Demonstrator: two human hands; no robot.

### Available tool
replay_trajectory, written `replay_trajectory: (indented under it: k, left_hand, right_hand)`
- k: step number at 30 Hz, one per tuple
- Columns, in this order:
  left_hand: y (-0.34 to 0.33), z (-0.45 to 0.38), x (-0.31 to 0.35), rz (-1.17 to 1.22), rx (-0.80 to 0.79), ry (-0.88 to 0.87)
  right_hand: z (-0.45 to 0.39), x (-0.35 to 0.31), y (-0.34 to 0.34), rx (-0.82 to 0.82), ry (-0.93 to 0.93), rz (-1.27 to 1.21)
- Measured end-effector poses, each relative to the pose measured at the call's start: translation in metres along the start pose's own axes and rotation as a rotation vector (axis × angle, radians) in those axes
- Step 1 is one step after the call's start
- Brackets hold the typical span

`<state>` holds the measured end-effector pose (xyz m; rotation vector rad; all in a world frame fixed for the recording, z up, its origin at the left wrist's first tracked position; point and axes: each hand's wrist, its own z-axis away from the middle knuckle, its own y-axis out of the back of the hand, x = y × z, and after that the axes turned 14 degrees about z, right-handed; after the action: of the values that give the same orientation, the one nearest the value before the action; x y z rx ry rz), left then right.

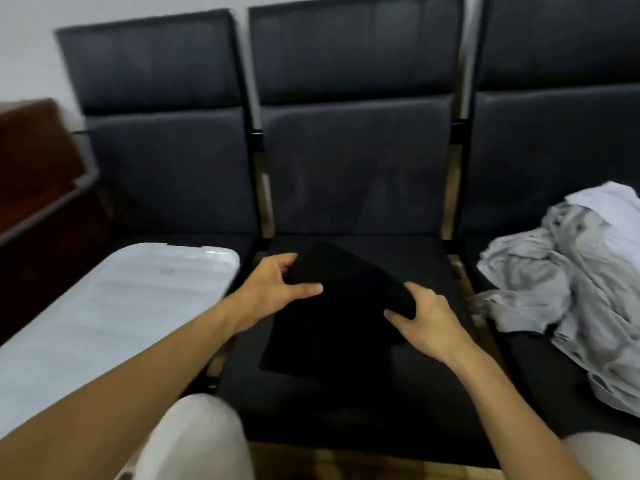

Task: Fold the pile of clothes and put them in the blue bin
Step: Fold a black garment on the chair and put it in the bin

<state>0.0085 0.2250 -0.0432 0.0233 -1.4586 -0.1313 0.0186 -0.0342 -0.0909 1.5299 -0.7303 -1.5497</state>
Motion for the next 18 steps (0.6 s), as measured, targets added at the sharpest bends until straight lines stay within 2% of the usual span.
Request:
replay_trajectory:
  k: [2, 4, 9, 13, 18]
  left_hand:
    - [0.043, 0.042, 0.013, 0.079, 0.115, -0.073]
    - [0.093, 0.103, 0.021, 0.130, 0.213, -0.111]
    - [0.193, 0.267, 0.010, 0.094, 0.514, -0.195]
    - [0.243, 0.388, -0.025, 0.079, 0.697, -0.126]
    - [0.265, 0.478, -0.082, 0.013, 0.798, 0.062]
  right_hand:
    - [0.008, -0.044, 0.010, 0.051, 0.194, -0.019]
    - [0.020, -0.103, 0.012, 0.033, 0.391, -0.039]
    - [0.067, -0.244, -0.038, -0.232, 0.728, -0.155]
    - [0.109, -0.324, -0.122, -0.425, 0.902, -0.150]
    - [0.147, -0.385, -0.206, -0.628, 1.028, 0.104]
